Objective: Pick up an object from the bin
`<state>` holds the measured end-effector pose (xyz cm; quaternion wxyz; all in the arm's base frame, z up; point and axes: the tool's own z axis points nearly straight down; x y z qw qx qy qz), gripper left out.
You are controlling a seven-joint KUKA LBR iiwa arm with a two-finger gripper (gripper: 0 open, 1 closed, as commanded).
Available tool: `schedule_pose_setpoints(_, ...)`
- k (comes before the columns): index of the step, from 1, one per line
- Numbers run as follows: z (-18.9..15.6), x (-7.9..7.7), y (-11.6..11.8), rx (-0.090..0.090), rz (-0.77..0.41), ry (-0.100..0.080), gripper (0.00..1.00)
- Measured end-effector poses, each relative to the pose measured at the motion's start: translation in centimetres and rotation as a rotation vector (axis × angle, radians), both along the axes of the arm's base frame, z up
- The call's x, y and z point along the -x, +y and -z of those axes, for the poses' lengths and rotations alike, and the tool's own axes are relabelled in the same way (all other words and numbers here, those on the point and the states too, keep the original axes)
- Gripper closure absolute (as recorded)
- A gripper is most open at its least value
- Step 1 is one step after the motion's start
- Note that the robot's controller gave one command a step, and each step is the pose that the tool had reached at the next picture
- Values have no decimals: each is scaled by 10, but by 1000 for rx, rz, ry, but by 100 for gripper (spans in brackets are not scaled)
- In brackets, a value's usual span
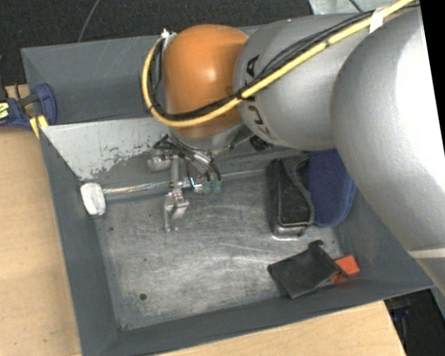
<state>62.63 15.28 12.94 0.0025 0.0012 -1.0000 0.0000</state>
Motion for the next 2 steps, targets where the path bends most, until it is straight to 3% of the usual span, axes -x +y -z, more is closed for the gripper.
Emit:
schedule_pose_setpoints(1,-165,-4,-13,-1,-201,-18,0)
schedule_pose_setpoints(2,10,53,-27,-1,-243,2,0)
